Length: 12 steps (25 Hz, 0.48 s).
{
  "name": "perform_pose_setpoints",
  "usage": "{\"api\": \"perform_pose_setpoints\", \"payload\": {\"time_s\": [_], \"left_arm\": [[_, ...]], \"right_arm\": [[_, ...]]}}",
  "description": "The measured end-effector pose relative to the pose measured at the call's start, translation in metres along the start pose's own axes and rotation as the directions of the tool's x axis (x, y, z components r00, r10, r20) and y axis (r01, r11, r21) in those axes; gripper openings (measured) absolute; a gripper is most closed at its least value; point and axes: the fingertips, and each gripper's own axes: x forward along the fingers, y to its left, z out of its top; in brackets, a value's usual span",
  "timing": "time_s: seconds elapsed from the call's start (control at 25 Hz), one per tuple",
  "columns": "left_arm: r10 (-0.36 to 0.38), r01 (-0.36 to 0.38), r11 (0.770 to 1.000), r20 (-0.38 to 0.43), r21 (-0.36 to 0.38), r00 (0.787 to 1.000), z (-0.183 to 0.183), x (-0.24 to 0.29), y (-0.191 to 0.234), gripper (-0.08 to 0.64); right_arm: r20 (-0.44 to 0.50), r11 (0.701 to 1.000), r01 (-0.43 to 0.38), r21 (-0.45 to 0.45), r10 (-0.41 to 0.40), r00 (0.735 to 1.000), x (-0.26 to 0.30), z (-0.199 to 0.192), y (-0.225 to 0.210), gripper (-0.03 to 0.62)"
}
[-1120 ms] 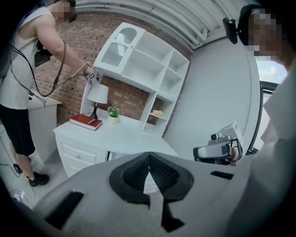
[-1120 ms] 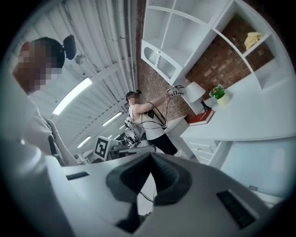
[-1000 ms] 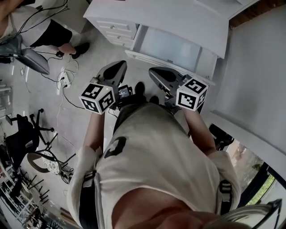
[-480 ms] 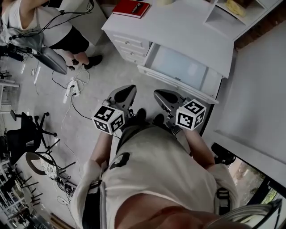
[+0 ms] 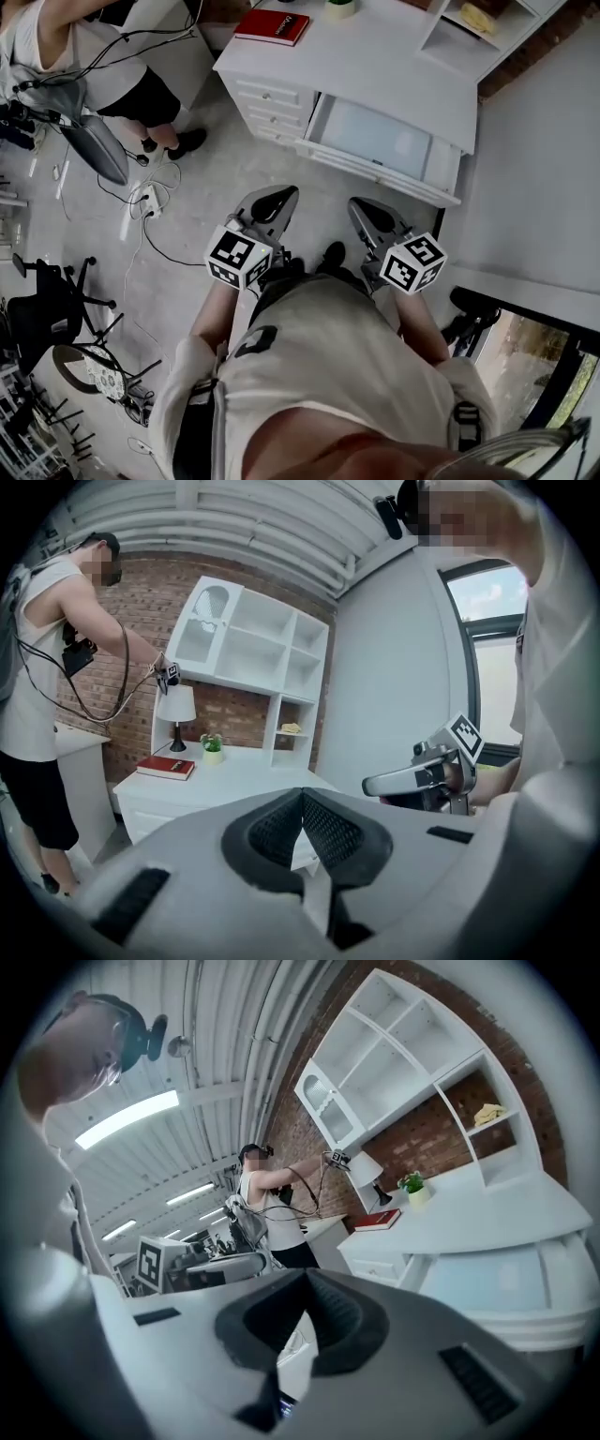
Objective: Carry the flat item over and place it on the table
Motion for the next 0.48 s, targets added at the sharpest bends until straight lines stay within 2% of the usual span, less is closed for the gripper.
{"api": "perform_pose_setpoints", "payload": {"time_s": [0.16,0.32,0.48], "left_arm": [[-0.007,0.007,1.0,0.007,-0.029,1.0,-0.012,-0.026,0.018,0.02],[-0.014,0.015,0.996,0.013,-0.088,1.0,-0.024,-0.061,0.019,0.02],[-0.041,0.043,0.995,0.025,-0.095,0.999,-0.028,-0.078,0.016,0.02]], "right_arm": [[0.007,1.0,0.02,-0.004,-0.02,1.0,0.006,-0.014,0.026,0.009],[0.001,0.998,0.055,0.004,-0.055,0.998,-0.017,-0.037,0.06,0.009],[-0.011,0.995,0.104,0.007,-0.104,0.995,-0.029,-0.055,0.076,0.009]]}}
